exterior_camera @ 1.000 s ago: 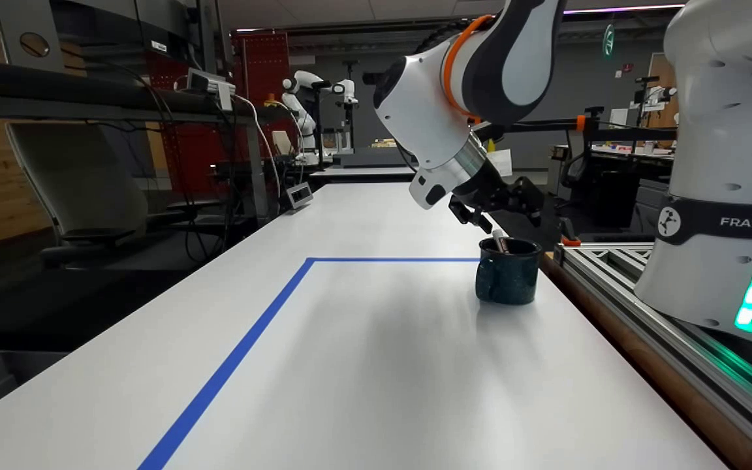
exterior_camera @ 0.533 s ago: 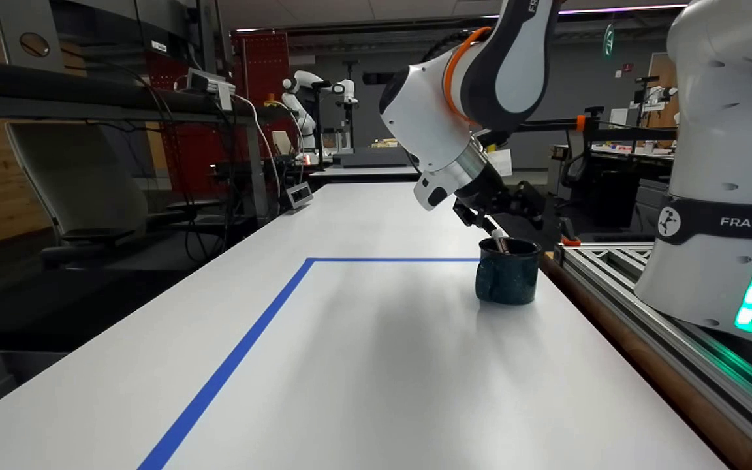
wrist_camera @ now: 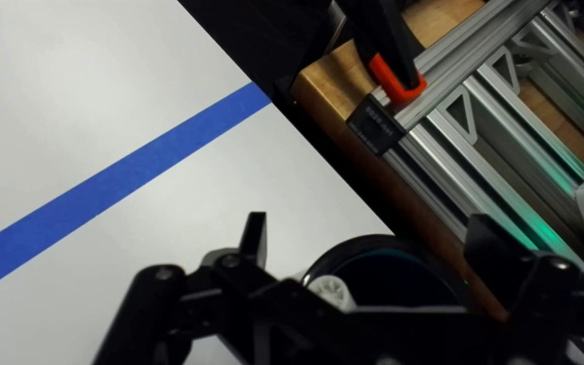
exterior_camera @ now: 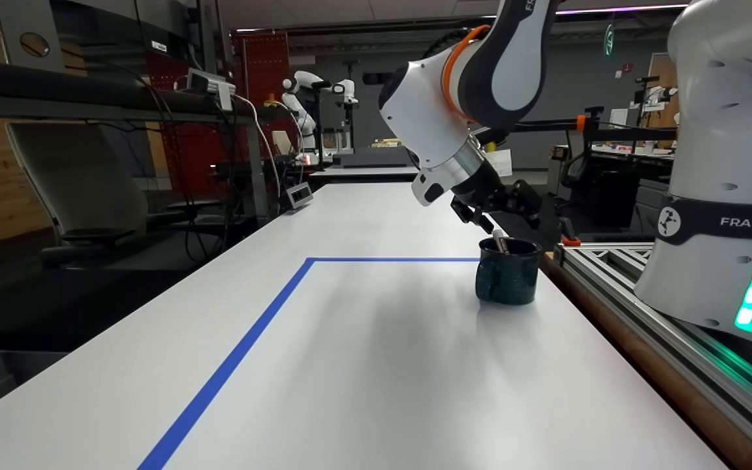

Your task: Take the marker out of the mug.

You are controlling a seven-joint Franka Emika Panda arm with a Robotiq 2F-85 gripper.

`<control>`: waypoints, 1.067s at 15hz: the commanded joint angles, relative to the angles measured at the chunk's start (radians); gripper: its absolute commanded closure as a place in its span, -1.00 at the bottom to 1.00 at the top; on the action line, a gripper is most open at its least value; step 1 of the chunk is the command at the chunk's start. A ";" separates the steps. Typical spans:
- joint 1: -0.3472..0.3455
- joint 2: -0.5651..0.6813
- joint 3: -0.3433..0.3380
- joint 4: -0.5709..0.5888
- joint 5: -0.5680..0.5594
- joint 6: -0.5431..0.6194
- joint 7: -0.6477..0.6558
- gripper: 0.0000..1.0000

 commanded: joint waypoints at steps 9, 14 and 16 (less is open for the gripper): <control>0.004 -0.085 0.011 -0.020 -0.011 -0.002 0.014 -0.73; 0.011 -0.104 0.019 -0.020 -0.004 0.001 0.011 -0.50; 0.017 -0.104 0.025 -0.020 -0.001 0.001 0.012 -0.60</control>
